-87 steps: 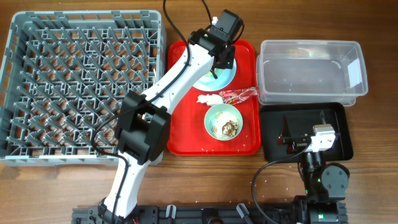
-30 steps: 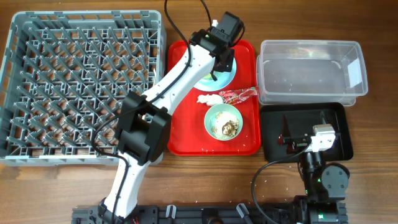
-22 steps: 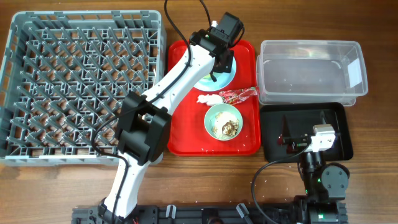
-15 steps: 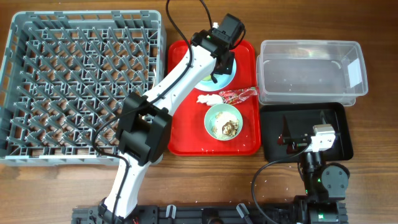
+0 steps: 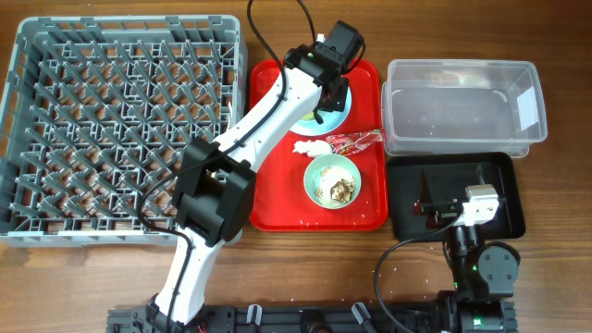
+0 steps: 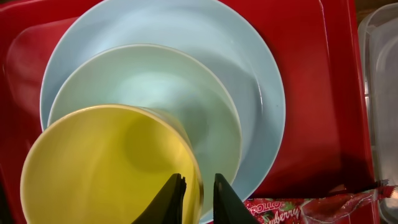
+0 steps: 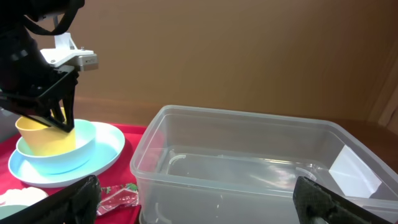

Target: Sort waste into correct bins and load items into the dishwasher rack

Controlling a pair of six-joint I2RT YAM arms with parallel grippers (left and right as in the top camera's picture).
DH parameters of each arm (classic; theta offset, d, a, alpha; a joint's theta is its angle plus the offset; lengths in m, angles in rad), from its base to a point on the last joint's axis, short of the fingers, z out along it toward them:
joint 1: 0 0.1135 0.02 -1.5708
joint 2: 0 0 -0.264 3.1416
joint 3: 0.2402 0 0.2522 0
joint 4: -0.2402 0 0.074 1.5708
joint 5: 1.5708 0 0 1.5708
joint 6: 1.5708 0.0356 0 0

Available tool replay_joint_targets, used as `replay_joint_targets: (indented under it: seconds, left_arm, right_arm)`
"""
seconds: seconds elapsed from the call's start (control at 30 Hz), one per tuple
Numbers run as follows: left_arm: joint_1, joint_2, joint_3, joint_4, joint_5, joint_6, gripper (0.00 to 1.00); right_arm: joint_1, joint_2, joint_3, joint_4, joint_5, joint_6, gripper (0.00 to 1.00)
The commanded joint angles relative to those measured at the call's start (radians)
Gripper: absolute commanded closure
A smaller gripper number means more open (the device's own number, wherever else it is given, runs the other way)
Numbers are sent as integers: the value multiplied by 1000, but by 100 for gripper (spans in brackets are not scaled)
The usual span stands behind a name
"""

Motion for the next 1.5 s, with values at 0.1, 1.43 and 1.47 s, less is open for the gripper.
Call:
replay_joint_targets:
  seconds: [0.1, 1.43, 1.47]
  left_arm:
    - [-5, -2, -7, -7, -17, 2, 84]
    - [732, -243, 63, -116, 1224, 56, 96]
    - [748, -221, 63, -154, 1226, 57, 96]
  right_arm:
    - [-6, -5, -1, 3, -2, 1, 0]
    - [-6, -5, -1, 3, -1, 1, 0]
    - [-6, -5, -1, 3, -1, 1, 0]
